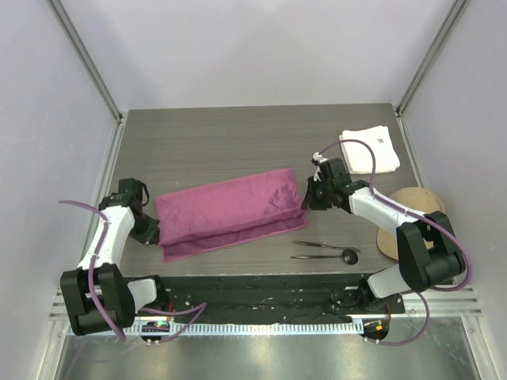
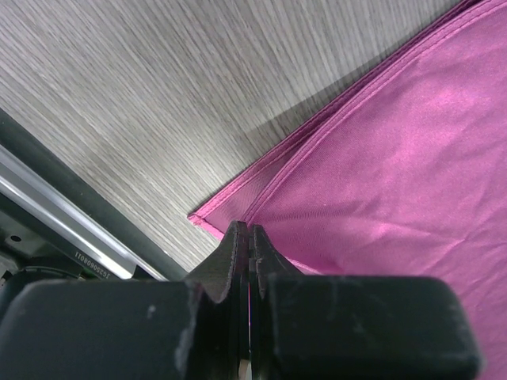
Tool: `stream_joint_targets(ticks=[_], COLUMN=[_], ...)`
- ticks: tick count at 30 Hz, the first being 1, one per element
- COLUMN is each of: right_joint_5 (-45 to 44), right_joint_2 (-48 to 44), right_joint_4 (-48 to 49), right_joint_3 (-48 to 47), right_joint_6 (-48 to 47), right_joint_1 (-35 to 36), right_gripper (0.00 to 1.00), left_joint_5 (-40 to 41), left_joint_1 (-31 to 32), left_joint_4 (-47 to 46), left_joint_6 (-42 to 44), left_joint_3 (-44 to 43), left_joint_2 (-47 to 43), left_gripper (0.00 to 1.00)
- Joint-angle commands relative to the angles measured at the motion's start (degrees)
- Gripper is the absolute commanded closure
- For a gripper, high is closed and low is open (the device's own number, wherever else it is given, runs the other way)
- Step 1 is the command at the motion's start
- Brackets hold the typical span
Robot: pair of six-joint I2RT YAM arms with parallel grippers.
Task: Fold the napkin into a case and place the utensils inside
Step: Fold and flatten the napkin at the center of the board.
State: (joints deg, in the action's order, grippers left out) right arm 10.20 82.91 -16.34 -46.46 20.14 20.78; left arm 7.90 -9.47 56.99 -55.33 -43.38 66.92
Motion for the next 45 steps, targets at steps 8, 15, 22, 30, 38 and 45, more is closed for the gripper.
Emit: stream_joint_targets(ticks=[8, 15, 22, 30, 38, 45], right_joint_5=[1.23, 1.05, 1.49, 1.84, 1.93, 1.24], right_joint_2=[-1.0, -0.12, 0.14, 0.32, 0.14, -3.28], right_joint_4=[1.66, 1.57, 1.92, 2.19, 1.05, -4.31], right_joint_3=[0.4, 0.31, 0.14, 0.31, 0.23, -3.46], right_joint_6=[1.39, 1.13, 1.22, 1.48, 1.39, -0.19], right_joint_1=[0.23, 0.23, 0.23, 0.32, 0.23, 0.32], right_gripper=[0.99, 0.99, 0.99, 0.99, 0.9, 0.55], left_joint_5=[2.99, 5.02, 4.23, 4.67, 3.17, 7.38], left_joint_1=[-0.37, -0.46, -0.72, -0.9, -1.16, -2.57], left_joint_4=[0.31, 1.37, 0.4, -0.12, -0.4, 6.29], left_joint_6=[0.13, 0.84, 0.4, 1.01, 0.31, -0.84], left_joint_3=[-0.92, -2.24, -1.45, -0.84, -0.13, -9.42], left_joint_2=[-1.43, -2.58, -1.79, -0.82, 0.5, -6.96], left_gripper=[1.0, 1.0, 1.0, 1.0, 0.99, 0.26])
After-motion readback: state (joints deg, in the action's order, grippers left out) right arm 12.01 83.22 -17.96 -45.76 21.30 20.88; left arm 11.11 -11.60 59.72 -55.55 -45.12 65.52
